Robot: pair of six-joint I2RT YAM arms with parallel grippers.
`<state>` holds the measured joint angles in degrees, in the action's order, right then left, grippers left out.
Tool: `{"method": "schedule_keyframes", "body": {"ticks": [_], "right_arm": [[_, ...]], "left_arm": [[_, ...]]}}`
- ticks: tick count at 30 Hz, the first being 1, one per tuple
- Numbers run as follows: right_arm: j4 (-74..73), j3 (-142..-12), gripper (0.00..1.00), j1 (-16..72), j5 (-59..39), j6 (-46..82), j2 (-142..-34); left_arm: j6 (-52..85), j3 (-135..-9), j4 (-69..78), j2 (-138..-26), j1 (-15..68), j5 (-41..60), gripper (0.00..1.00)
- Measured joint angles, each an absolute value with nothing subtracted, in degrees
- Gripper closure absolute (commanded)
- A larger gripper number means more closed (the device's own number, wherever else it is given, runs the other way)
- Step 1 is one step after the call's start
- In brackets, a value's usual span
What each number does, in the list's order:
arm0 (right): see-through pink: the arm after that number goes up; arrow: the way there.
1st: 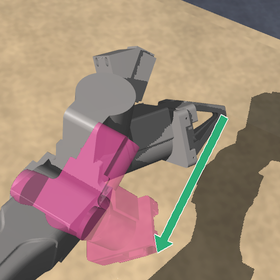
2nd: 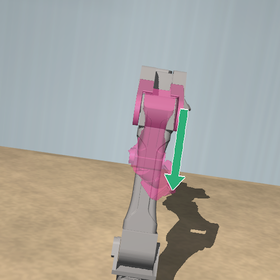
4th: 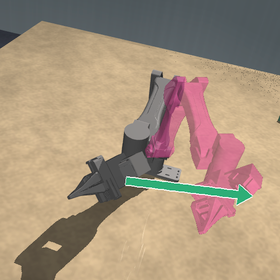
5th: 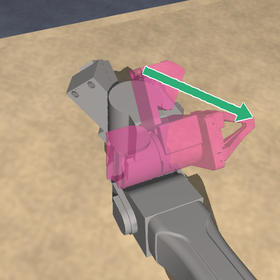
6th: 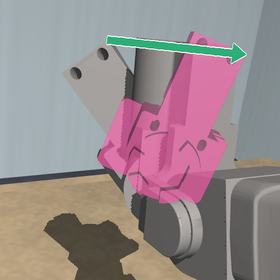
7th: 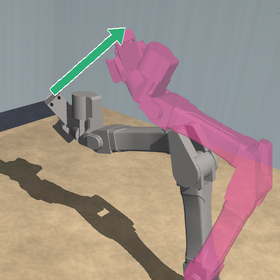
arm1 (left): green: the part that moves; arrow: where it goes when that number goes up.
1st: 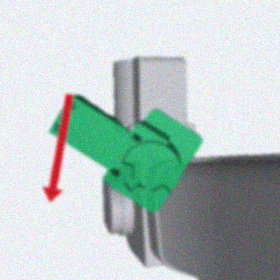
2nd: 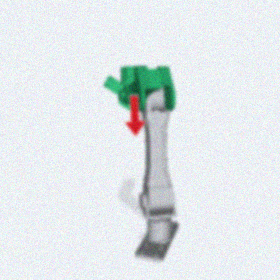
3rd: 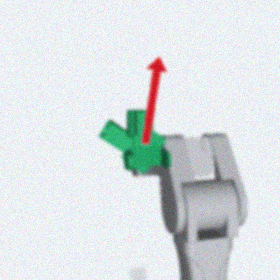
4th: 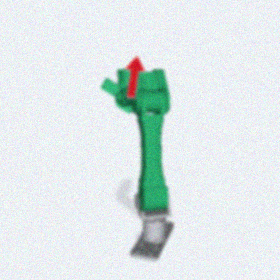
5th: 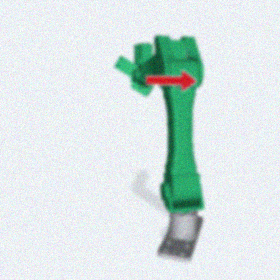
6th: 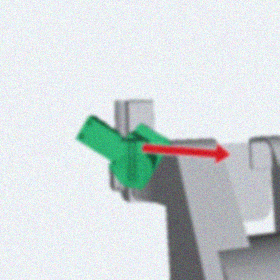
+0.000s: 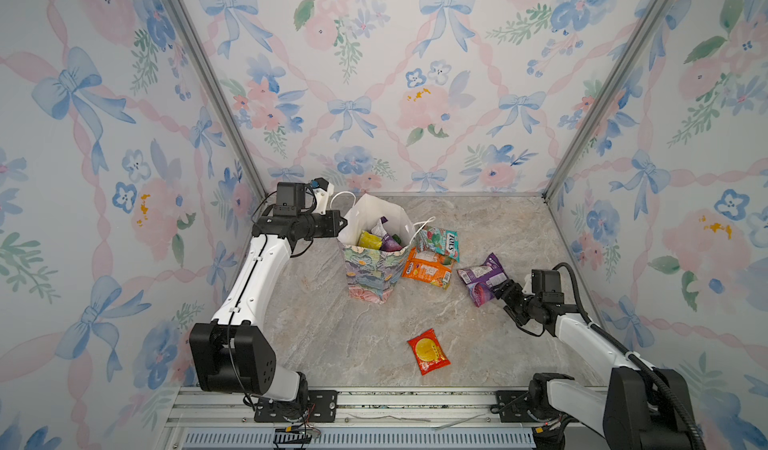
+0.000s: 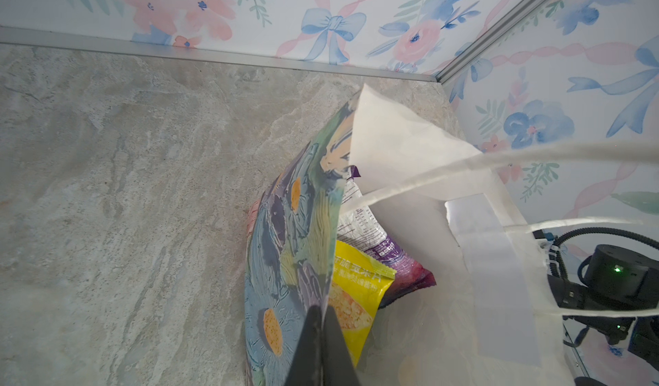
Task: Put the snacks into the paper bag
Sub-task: 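Lower the right gripper onto the purple packet beside the FOX'S packet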
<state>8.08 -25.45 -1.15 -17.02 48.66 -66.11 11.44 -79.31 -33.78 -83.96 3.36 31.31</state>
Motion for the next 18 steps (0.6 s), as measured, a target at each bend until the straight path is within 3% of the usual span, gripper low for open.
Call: {"method": "schedule_keyframes", "body": {"ticks": [11,15,18], "right_arm": [[-5.41,-24.32,0.32,-1.15,-17.82,52.31,-74.3],[-10.52,-24.8,0.39,-1.15,-18.09,53.32,-77.97],[-13.63,-25.23,0.52,-1.15,-18.2,53.95,-80.44]], "left_arm": [[11.44,-79.31,-33.74,-83.96,3.36,31.31,1.0],[11.44,-79.31,-33.74,-83.96,3.42,31.29,1.0],[11.44,-79.31,-33.74,-83.96,3.42,31.14,1.0]]}}
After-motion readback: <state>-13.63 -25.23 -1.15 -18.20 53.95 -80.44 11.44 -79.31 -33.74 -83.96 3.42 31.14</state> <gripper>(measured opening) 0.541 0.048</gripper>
